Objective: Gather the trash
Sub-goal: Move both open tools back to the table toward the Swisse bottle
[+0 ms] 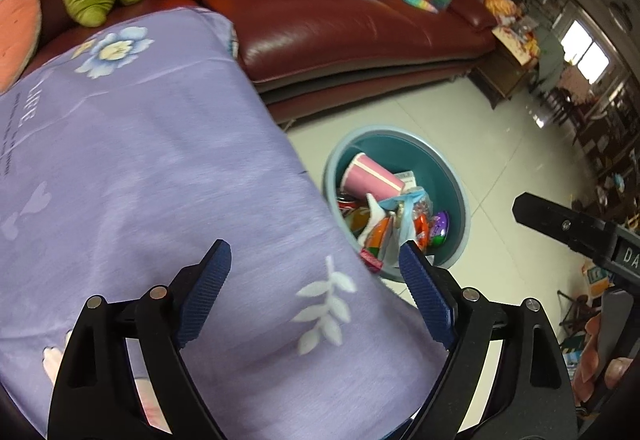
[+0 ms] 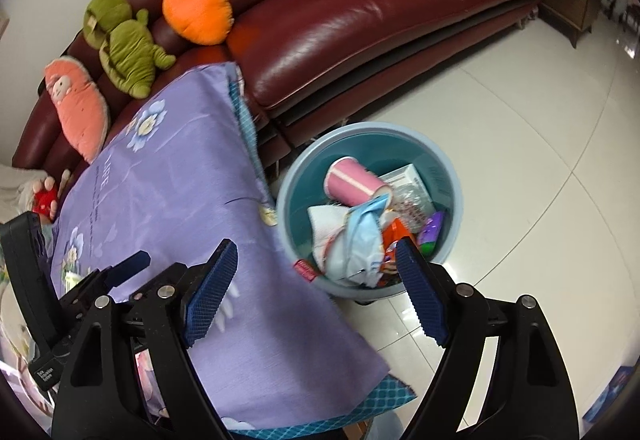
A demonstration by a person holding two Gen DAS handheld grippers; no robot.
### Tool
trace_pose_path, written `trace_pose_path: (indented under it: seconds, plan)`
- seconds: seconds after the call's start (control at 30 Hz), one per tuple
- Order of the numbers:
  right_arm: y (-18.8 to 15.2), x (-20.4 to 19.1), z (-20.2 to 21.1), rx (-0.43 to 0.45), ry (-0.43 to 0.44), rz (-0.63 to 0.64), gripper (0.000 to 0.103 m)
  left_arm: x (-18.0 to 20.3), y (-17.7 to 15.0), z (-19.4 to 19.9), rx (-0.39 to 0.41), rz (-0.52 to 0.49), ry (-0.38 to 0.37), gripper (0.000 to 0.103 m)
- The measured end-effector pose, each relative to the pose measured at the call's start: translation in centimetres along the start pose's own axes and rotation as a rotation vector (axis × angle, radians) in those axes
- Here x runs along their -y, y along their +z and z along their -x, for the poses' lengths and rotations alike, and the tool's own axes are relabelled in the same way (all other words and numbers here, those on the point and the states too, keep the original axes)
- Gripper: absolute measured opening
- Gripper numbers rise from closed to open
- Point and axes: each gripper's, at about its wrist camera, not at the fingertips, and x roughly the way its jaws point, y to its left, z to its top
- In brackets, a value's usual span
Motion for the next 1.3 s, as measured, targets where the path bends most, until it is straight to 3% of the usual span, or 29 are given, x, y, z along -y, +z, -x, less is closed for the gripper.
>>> trace_pose_path:
  seconds: [0.23, 0.77, 1.3]
  plan:
    - [-0.7, -5.4, -0.4, -0.011, 0.033, 0.076, 0.078, -5.4, -1.6, 3.6, 0.056, 0.084, 0.038, 0.087]
    - [-3.1, -22.0, -1.7, -0.061, 0.089, 0.349, 0.078, -21.1, -7.0, 13.6, 0.19, 0.34, 0.165, 0.088]
    - [-9.0, -37.6, -6.3, -0.193, 0.167, 0.609, 0.078, -33.5, -13.8, 19.4, 0.238, 0.582, 0.254, 0.089]
